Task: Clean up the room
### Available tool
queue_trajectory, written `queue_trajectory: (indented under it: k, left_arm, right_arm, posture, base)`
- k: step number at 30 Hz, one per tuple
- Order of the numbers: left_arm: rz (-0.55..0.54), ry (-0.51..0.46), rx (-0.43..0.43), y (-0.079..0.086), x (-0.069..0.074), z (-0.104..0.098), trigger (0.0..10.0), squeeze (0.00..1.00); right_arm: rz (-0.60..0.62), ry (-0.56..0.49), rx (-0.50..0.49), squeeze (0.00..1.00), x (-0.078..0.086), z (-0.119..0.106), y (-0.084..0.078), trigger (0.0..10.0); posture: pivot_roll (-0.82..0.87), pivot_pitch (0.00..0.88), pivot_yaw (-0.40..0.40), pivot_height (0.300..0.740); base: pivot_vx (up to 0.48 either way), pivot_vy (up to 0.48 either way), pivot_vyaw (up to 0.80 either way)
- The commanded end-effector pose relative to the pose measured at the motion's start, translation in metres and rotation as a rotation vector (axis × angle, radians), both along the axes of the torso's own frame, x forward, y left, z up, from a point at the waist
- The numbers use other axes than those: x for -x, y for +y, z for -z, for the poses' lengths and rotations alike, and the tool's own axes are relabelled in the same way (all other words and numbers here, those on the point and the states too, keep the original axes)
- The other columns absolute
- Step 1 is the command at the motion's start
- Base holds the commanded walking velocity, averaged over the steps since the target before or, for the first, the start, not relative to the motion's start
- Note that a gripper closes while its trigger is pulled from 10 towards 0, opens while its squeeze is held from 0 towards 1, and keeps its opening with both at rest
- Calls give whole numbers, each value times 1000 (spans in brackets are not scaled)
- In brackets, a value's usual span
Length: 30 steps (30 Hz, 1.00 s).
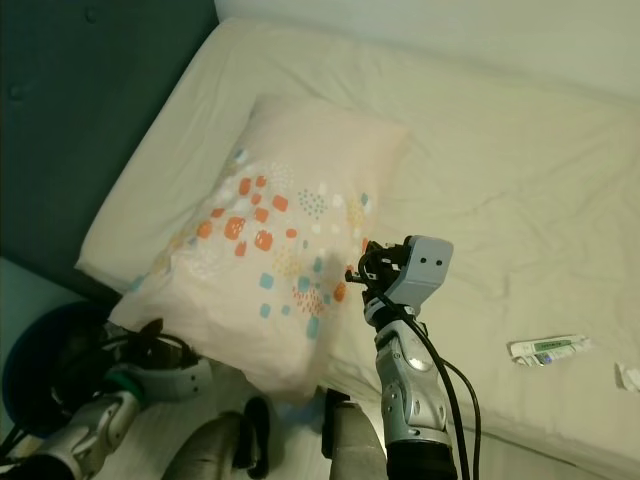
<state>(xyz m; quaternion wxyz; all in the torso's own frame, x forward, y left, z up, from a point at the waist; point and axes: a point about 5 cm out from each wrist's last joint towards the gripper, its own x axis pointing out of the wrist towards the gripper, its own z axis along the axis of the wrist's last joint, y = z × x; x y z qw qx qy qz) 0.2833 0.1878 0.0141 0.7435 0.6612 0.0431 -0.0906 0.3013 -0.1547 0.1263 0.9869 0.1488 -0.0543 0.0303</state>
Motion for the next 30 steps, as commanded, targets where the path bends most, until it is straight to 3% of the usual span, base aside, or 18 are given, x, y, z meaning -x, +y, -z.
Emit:
queue_trajectory:
  k: [1,6,19,27,30]
  left_arm:
    - [-39,19,-9,4,6,9,10000,0]
    - [-42,46,-37,6,4,12,10000,0]
    - [-22,133,-126,18,19,29,10000,0]
    - [-48,55,-125,24,19,26,10000,0]
    - [-118,-49,-76,22,17,21,10000,0]
  right_arm:
    - [2,32,-10,0,6,5,1,10000]
    - [12,29,-9,0,10,1,-2,10000]
    - [41,62,-11,0,21,2,-5,10000]
    - [42,67,-11,0,22,1,-5,10000]
    - [35,62,-6,0,20,-4,-5,10000]
  posture:
    - [-129,372,91,740]
    - [-142,396,97,740]
    - [-150,423,115,740]
    - [-164,424,106,740]
    - [-189,431,84,740]
  base:
    - [0,0,0]
    - [0,0,0]
    - [0,0,0]
    - [0,0,0]
    - [0,0,0]
